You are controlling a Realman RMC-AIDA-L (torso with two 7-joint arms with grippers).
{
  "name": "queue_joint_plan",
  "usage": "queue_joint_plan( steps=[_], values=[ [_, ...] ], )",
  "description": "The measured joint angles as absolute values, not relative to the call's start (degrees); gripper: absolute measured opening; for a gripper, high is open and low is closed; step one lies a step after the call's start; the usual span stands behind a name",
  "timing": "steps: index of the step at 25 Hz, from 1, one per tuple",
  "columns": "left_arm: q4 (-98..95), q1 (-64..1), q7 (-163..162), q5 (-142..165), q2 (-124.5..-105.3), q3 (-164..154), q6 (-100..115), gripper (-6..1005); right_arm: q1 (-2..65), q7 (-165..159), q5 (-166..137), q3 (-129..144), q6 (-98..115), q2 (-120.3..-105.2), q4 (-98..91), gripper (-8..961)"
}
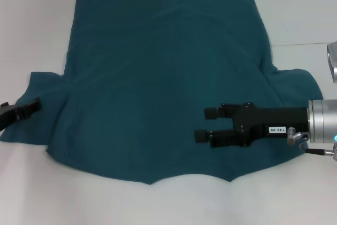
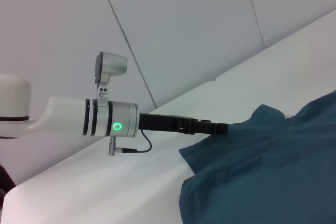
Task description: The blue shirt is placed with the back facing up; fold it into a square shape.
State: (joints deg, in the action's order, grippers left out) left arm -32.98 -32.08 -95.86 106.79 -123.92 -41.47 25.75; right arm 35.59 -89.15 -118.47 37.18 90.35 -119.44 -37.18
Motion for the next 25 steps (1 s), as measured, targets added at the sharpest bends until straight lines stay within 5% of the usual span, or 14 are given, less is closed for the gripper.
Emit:
queue_joint_plan(
  steps=[25],
  values=[
    [-30.84,-33.84,-94.1,106.78,-123.93,-42.01,21.97,878,35.63,-89.13,-118.47,37.18,89.91,-119.44,-37.11,900]
  ],
)
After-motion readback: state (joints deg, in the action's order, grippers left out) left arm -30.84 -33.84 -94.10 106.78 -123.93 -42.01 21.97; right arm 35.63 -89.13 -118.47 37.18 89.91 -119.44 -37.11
